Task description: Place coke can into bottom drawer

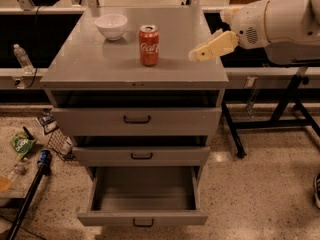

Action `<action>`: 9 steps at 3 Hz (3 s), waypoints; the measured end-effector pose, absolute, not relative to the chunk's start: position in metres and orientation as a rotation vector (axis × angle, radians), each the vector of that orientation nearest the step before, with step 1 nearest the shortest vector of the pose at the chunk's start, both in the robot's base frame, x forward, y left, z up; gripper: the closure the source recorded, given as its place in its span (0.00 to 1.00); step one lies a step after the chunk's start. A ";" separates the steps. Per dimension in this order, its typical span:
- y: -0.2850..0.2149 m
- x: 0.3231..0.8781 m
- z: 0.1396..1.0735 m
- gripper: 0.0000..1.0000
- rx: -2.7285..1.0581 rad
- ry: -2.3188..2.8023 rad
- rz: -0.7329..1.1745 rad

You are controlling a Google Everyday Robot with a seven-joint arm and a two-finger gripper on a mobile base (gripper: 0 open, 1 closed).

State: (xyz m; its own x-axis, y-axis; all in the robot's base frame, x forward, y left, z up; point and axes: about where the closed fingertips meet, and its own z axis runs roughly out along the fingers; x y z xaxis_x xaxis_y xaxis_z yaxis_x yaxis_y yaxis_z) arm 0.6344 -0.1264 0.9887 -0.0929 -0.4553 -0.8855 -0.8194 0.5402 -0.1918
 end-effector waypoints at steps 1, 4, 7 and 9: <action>-0.113 0.674 0.968 0.00 -0.969 1.671 0.498; -0.088 0.739 0.925 0.00 -0.948 1.679 0.498; -0.032 0.793 0.895 0.00 -0.988 1.704 0.627; 0.004 0.810 0.877 0.26 -0.988 1.656 0.737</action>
Offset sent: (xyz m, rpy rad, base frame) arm 0.1454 0.0484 -0.0760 0.1402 -0.0778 -0.0446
